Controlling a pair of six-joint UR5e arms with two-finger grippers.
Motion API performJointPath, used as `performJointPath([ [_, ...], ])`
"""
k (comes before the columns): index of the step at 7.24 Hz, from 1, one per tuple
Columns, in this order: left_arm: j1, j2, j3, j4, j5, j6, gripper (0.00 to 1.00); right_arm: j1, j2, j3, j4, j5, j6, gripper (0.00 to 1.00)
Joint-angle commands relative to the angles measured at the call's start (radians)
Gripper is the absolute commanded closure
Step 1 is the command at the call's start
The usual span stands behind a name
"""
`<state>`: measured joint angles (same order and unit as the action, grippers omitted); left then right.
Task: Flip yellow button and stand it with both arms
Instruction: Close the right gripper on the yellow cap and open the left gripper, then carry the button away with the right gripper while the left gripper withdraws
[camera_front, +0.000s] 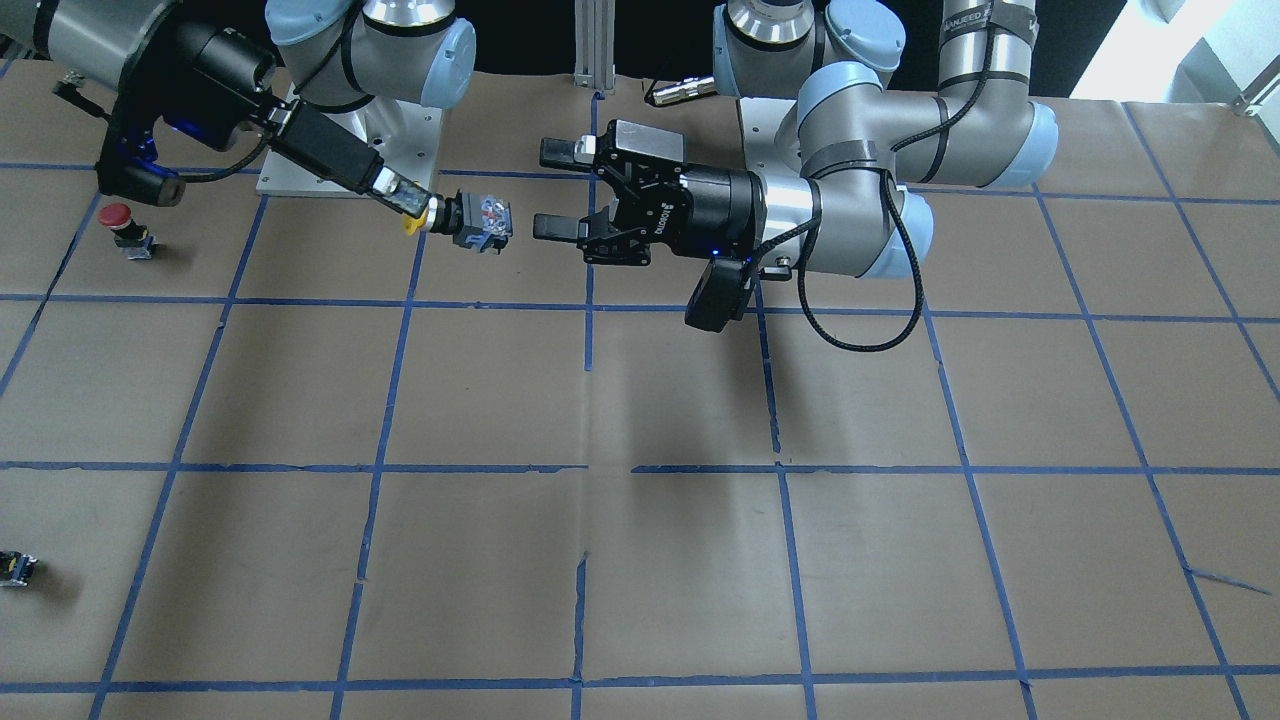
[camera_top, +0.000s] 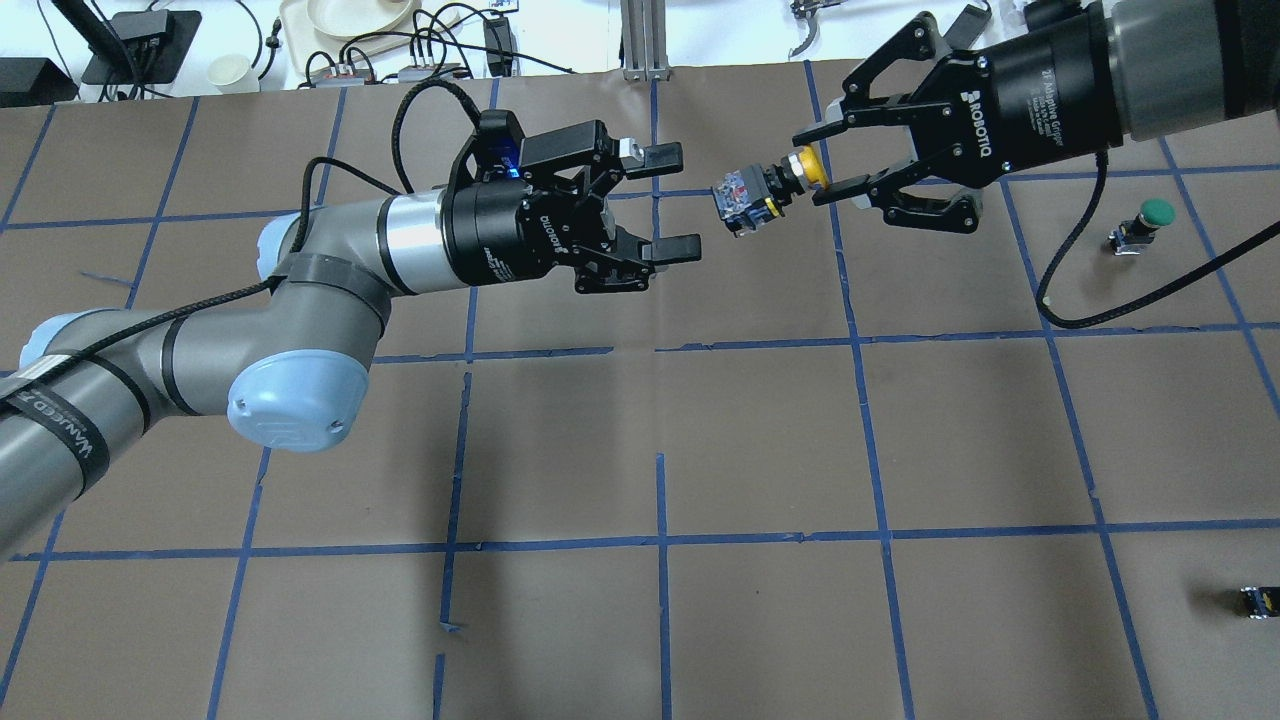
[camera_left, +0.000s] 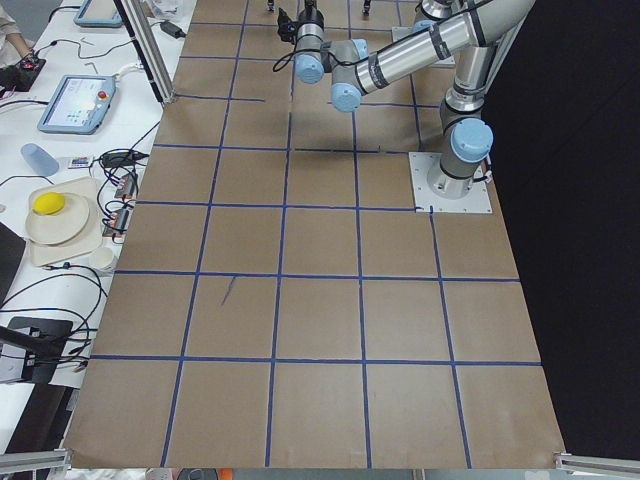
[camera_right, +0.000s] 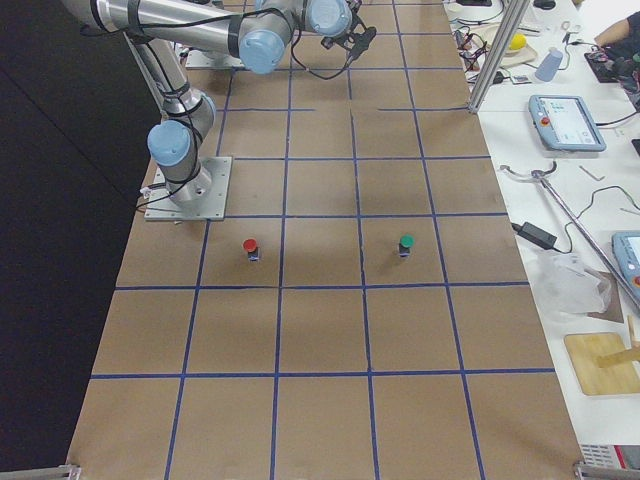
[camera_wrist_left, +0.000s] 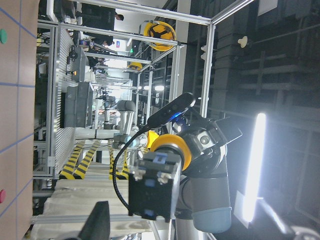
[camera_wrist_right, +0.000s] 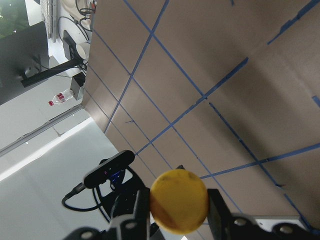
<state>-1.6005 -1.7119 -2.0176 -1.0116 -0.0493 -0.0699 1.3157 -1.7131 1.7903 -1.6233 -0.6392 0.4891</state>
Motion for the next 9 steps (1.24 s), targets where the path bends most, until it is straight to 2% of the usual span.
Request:
performJointPath([
  [1,0.008,0.006,0.037,0.346,0.303,-0.406,0.0,-0.086,0.003,0.004,-0.005,-0.135,-0.163,0.9],
  [2,0.004,0.029,0.039,0.349,0.413,-0.428,0.0,-0.13,0.012,0.009,0.041,-0.205,-0.313,0.9],
  [3,-0.004,0.055,0.037,0.343,0.542,-0.429,0.01,-0.151,0.03,0.011,0.043,-0.375,-0.519,0.9],
  [4,-0.027,0.051,0.036,0.34,0.715,-0.424,0.01,-0.154,0.061,0.02,0.034,-0.531,-0.725,0.92],
  [5,-0.06,0.072,0.039,0.28,0.865,-0.41,0.01,-0.168,0.075,0.058,-0.021,-0.651,-0.853,0.92],
  [6,-0.076,0.084,0.048,0.193,1.025,-0.371,0.01,-0.197,0.075,0.129,-0.152,-0.702,-0.956,0.92],
  [7,-0.078,0.104,0.097,0.009,1.192,-0.288,0.0,-0.255,0.075,0.211,-0.261,-0.701,-1.103,0.92],
  [8,-0.073,0.123,0.188,-0.184,1.33,-0.19,0.0,-0.323,0.076,0.272,-0.349,-0.691,-1.299,0.92],
  [9,-0.076,0.13,0.283,-0.323,1.468,-0.16,0.0,-0.396,0.076,0.308,-0.381,-0.686,-1.48,0.92],
])
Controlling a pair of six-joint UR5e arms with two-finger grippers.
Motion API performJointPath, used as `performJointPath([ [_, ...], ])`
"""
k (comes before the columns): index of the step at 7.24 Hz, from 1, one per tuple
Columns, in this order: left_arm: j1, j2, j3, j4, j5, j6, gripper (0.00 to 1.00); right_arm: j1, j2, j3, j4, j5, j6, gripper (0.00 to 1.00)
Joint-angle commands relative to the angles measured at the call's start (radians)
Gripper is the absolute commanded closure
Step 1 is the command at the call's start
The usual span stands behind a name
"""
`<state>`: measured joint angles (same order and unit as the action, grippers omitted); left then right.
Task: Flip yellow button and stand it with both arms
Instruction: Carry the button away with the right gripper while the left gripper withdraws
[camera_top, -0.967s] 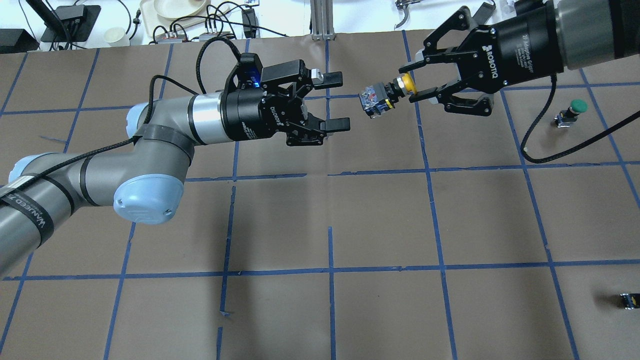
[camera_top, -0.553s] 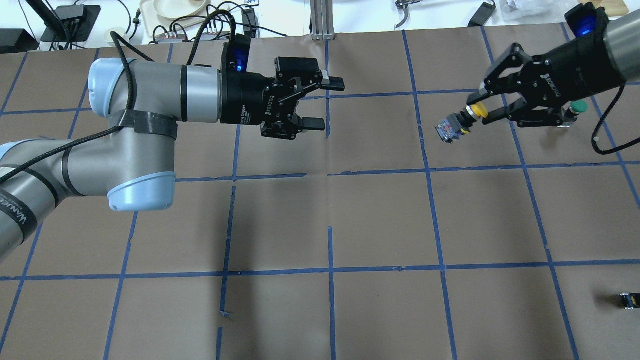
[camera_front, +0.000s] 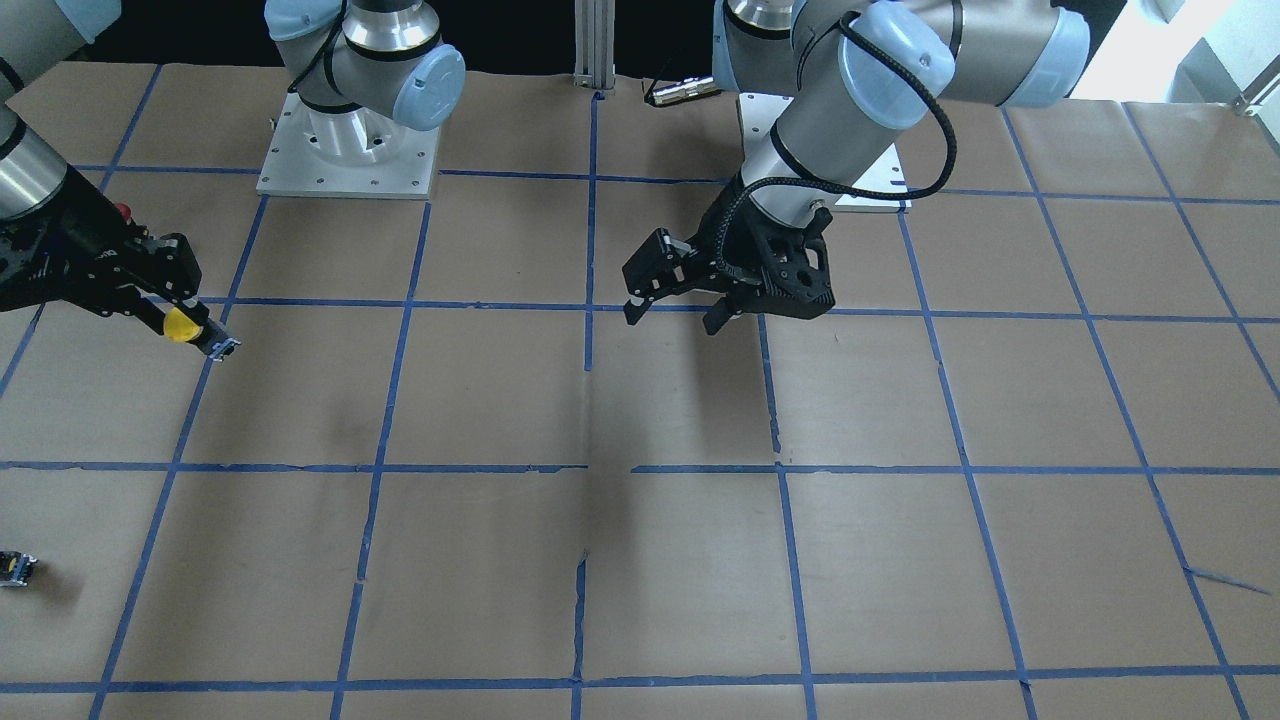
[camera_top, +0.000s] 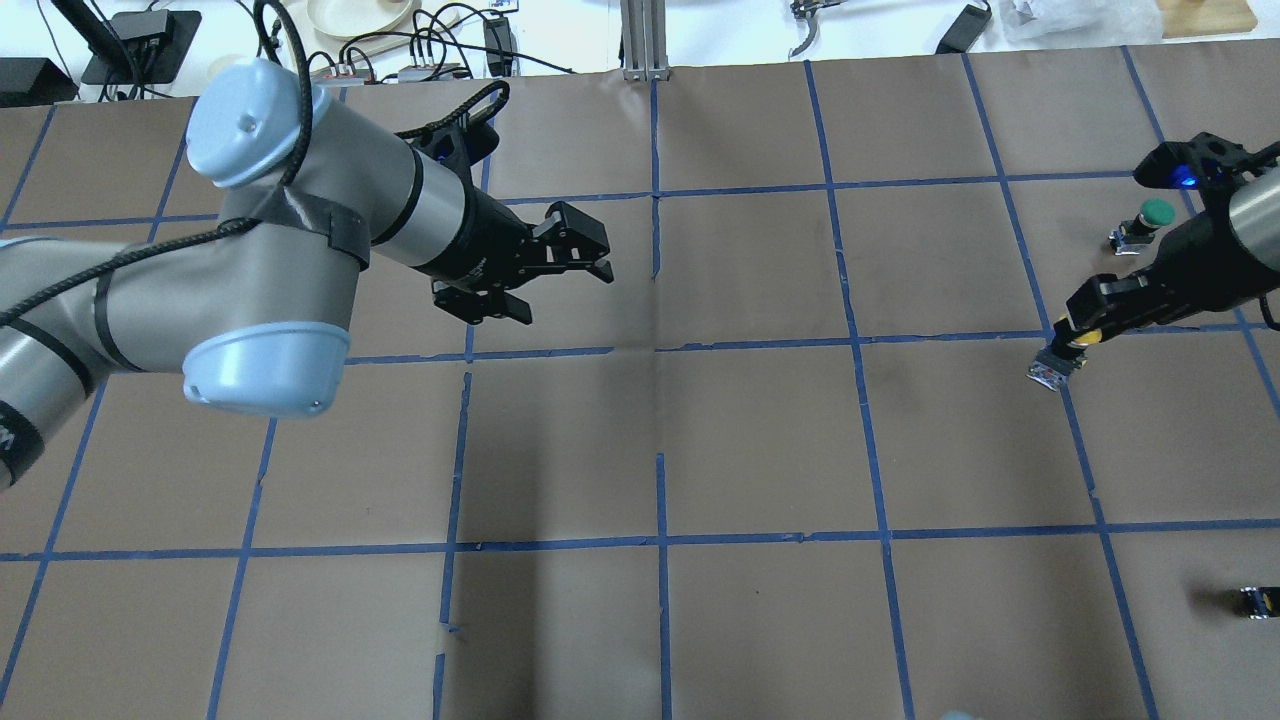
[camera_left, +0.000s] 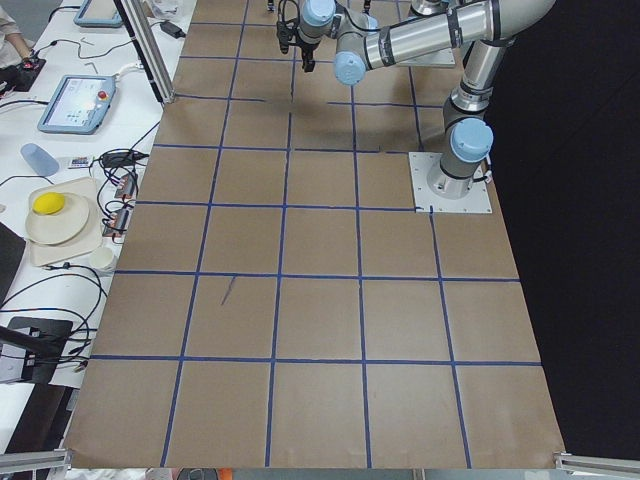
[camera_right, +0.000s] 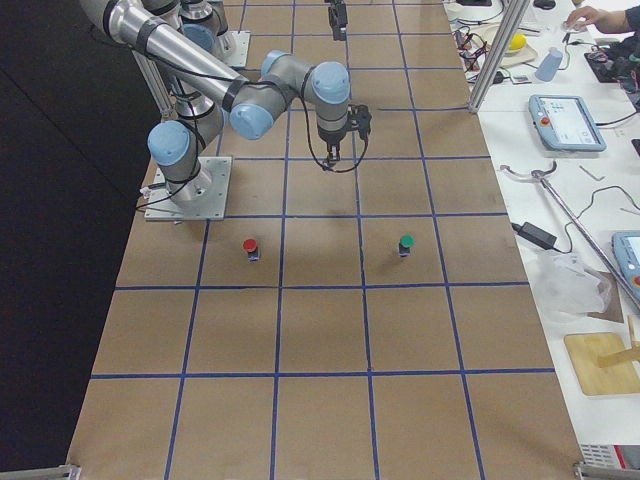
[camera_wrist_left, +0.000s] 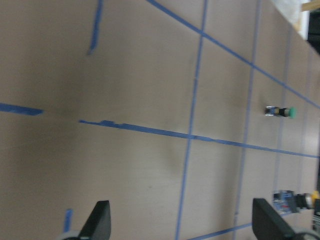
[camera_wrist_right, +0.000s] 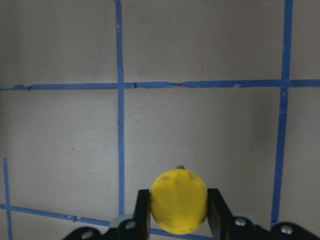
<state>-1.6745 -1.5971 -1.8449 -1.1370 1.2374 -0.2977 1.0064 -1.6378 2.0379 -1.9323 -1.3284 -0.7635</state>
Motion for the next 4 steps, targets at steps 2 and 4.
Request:
performJointPath([
  [2,0.004,0.026,0.247,-0.43,0.342,0.144,0.0,-0.234,0.039,0.071,-0.074,0.006,-0.517,0.92],
  [4,0.006,0.038,0.253,-0.446,0.353,0.167,0.0,-0.342,0.16,0.067,-0.153,0.046,-0.746,0.9],
])
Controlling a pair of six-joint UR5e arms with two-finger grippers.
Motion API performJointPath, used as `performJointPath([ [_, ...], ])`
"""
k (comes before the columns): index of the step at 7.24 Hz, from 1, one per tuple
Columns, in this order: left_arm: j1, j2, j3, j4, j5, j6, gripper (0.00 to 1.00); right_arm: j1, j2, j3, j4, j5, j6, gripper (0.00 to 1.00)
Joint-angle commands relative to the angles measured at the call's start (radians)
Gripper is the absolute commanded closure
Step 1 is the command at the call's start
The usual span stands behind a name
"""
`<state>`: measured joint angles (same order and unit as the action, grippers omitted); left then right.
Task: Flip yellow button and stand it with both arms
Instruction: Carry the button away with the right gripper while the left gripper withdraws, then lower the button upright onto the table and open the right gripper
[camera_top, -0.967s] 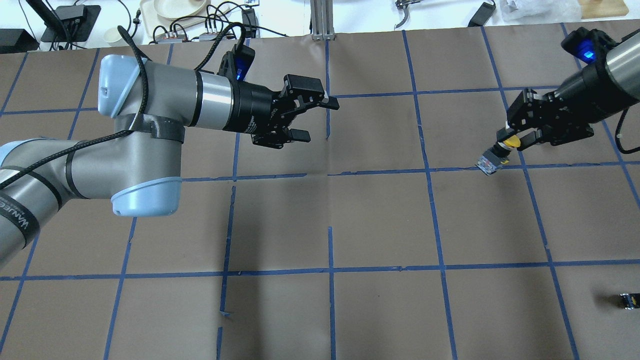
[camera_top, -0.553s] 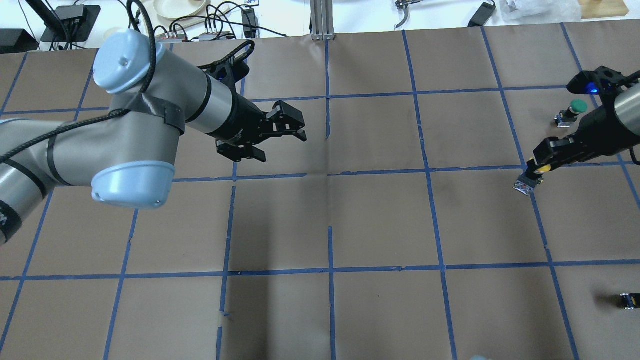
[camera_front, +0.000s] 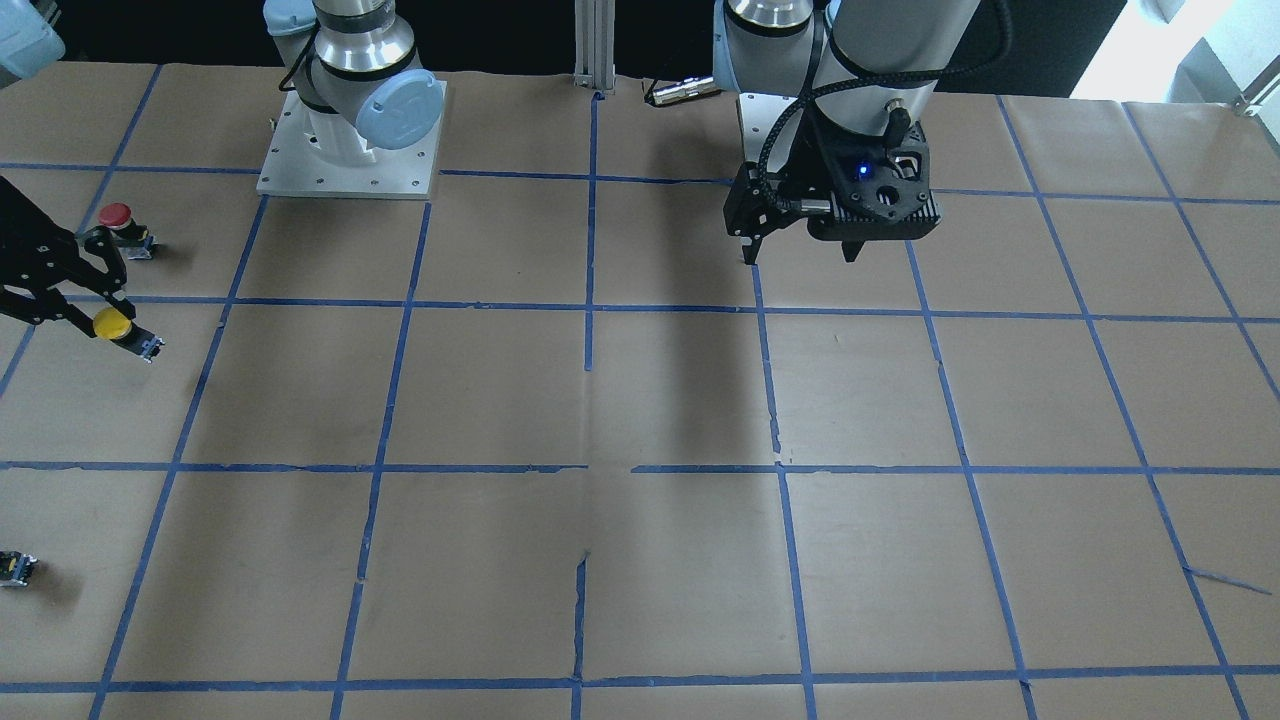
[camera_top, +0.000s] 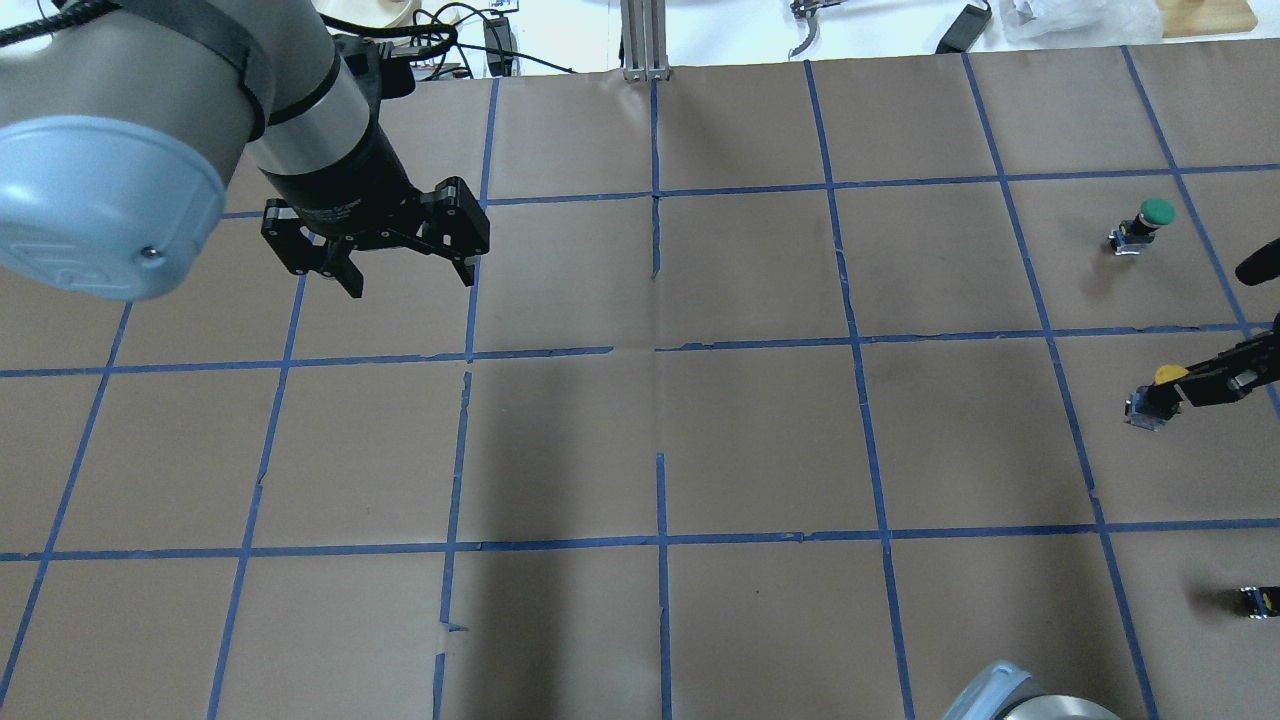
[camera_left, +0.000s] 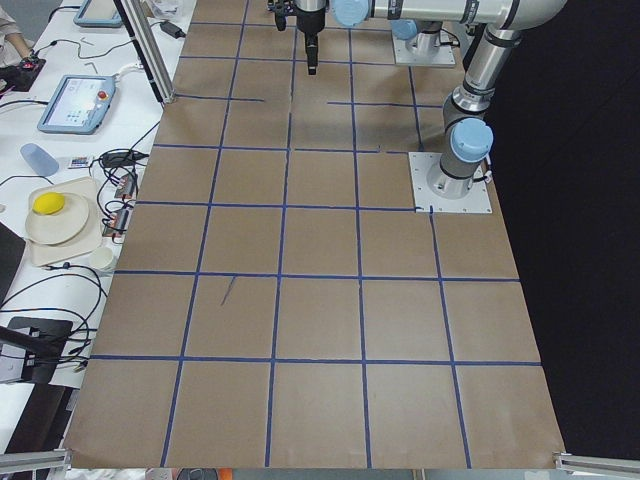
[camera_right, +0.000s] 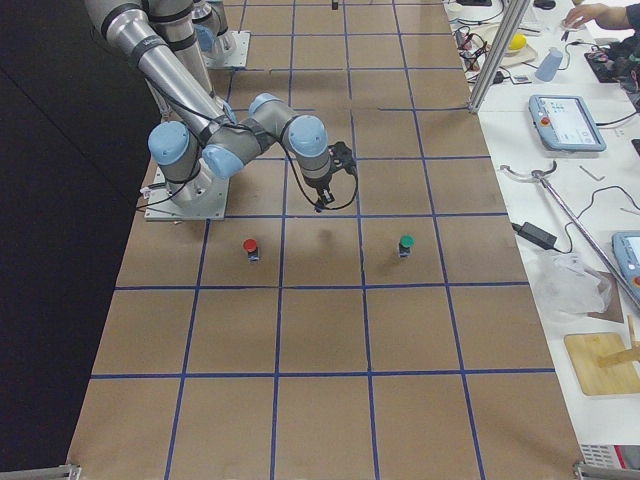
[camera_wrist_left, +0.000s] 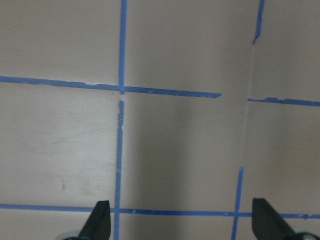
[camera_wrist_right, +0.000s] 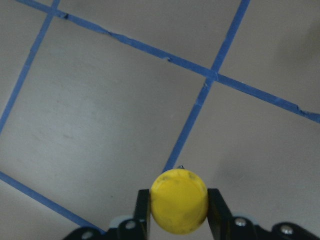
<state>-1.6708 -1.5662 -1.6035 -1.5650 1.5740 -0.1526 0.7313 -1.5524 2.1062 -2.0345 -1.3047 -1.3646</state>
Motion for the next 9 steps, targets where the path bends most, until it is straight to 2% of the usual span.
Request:
performJointPath([
  [1,0.003,0.009,0.02,0.0,0.018,0.078,0.0,-0.091,0.124,-0.011,-0.111,0.024,-0.187,0.89],
  [4,0.016,0.009,0.022,0.06,0.018,0.12,0.0,-0.109,0.152,-0.014,-0.127,0.071,-0.225,0.85],
  [5,0.016,0.008,0.019,0.078,0.02,0.12,0.0,-0.109,0.152,-0.012,-0.127,0.073,-0.225,0.59],
  [6,0.016,0.009,0.016,0.079,0.018,0.12,0.0,-0.109,0.152,-0.014,-0.127,0.088,-0.211,0.01],
  [7,0.017,0.009,0.014,0.08,0.018,0.12,0.0,-0.109,0.131,-0.015,-0.127,0.079,-0.188,0.0],
  [9,0.019,-0.003,0.022,0.092,0.018,0.12,0.0,-0.081,0.05,-0.038,-0.095,0.046,0.009,0.0],
])
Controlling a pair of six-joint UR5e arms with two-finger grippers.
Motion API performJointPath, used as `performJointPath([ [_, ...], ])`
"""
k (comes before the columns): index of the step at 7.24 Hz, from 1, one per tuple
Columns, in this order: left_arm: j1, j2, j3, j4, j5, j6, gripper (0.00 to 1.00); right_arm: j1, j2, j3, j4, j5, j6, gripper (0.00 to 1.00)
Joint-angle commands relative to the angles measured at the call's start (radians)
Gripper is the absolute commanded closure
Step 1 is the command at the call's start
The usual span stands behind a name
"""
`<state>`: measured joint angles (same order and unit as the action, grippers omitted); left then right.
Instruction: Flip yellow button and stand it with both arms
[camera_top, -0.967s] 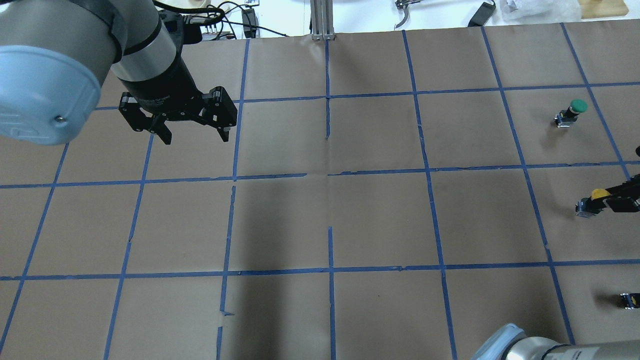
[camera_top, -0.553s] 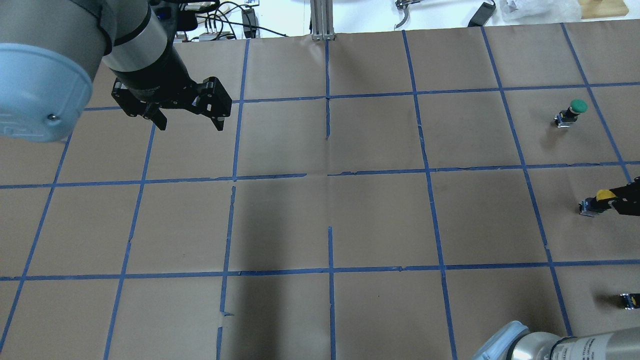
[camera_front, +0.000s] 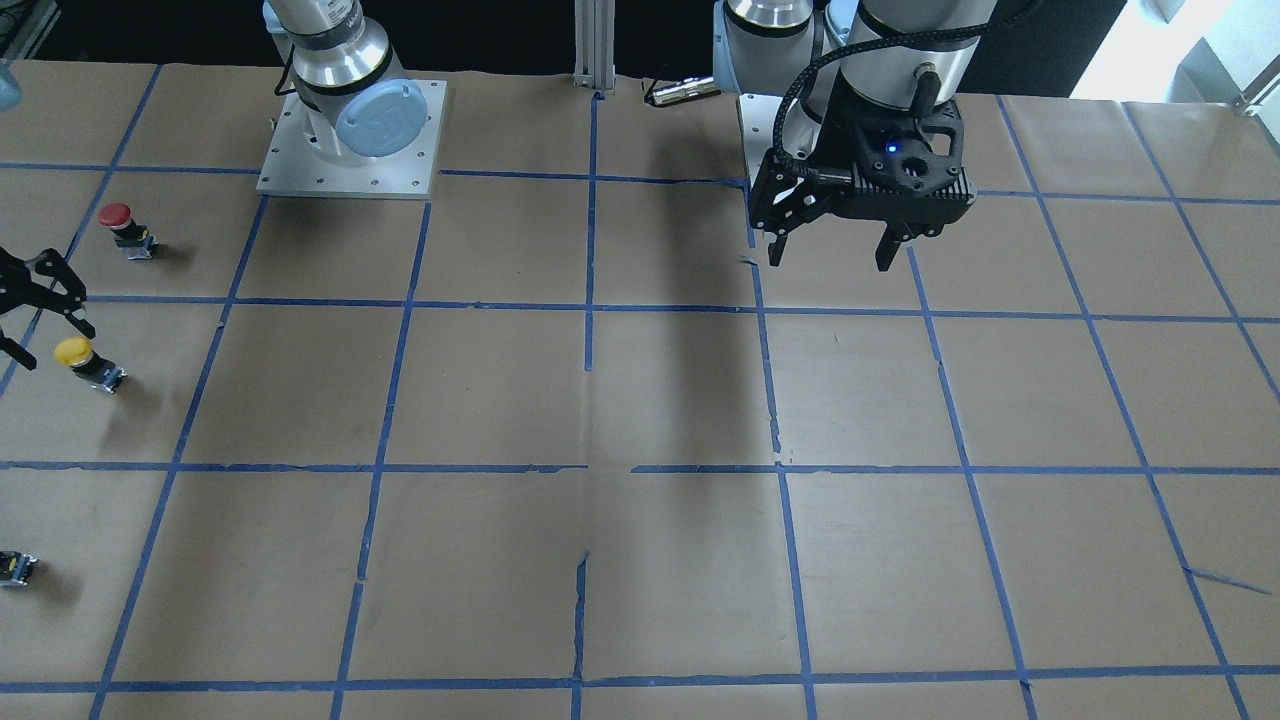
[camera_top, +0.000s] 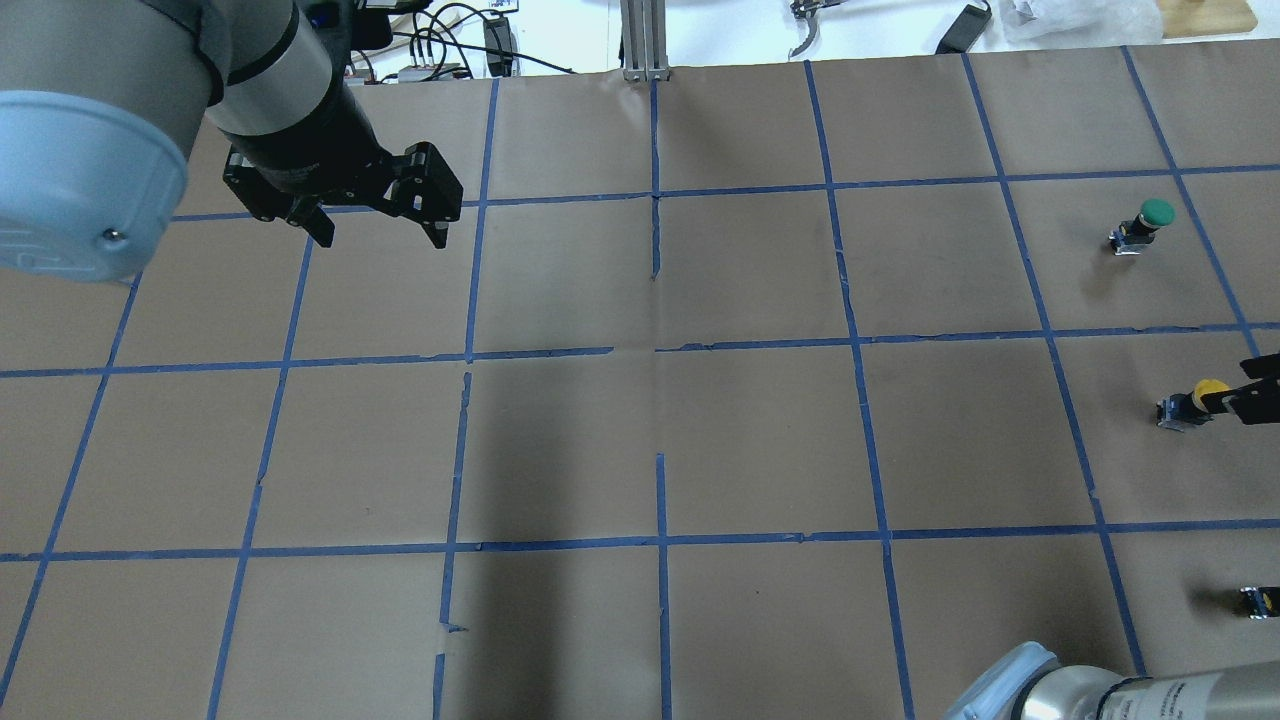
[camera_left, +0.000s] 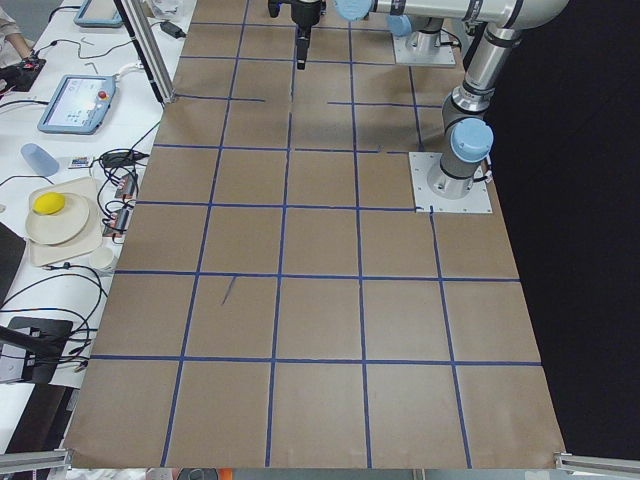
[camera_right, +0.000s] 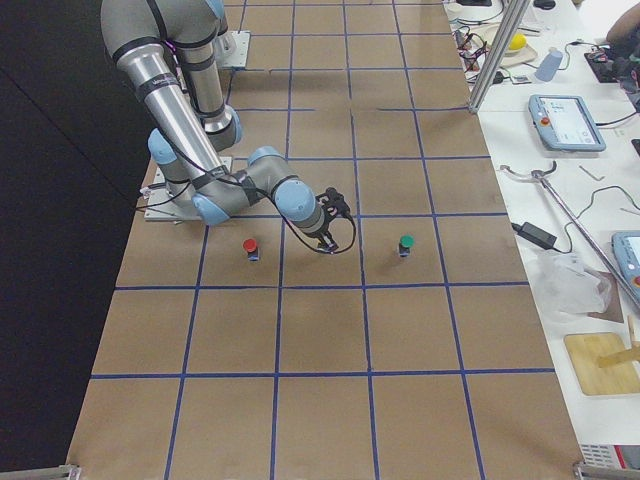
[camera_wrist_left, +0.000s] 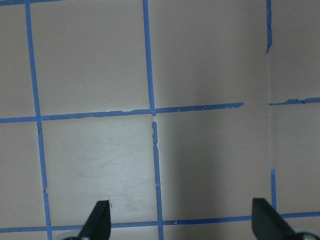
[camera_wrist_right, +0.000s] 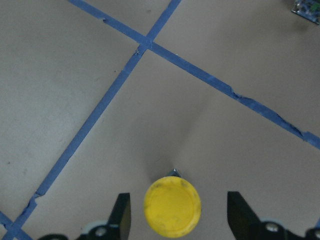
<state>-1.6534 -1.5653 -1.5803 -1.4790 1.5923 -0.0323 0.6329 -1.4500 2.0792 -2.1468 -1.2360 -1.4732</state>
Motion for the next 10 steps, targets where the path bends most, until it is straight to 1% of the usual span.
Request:
performJointPath([
  [1,0.001,-0.004,0.0,0.006,0.0,0.0,0.0,0.06,-0.117,-0.013,0.075,-0.036,0.179,0.0],
  [2,0.001,-0.004,0.0,0.006,0.0,0.0,0.0,0.117,-0.203,-0.022,0.17,-0.106,0.308,0.0],
  [3,0.001,-0.004,0.0,0.009,0.0,0.0,0.0,0.199,-0.28,-0.037,0.258,-0.117,0.429,0.0],
  [4,0.001,-0.004,-0.001,0.011,0.0,0.0,0.0,0.293,-0.326,-0.041,0.328,-0.117,0.564,0.0],
  [5,0.001,-0.004,-0.001,0.011,0.001,0.0,0.0,0.386,-0.36,-0.041,0.361,-0.117,0.69,0.0],
  [7,0.0,-0.001,-0.004,0.011,0.001,0.0,0.0,0.529,-0.391,-0.042,0.367,-0.128,0.895,0.0],
  [8,0.001,0.001,-0.004,0.011,0.001,0.0,0.0,0.598,-0.391,-0.065,0.373,-0.181,1.013,0.0],
  [9,0.001,0.001,-0.006,0.009,0.001,0.0,0.0,0.654,-0.385,-0.102,0.375,-0.187,1.074,0.0],
  [10,0.001,0.002,-0.007,0.009,0.001,0.0,0.0,0.678,-0.35,-0.135,0.384,-0.186,1.096,0.0],
])
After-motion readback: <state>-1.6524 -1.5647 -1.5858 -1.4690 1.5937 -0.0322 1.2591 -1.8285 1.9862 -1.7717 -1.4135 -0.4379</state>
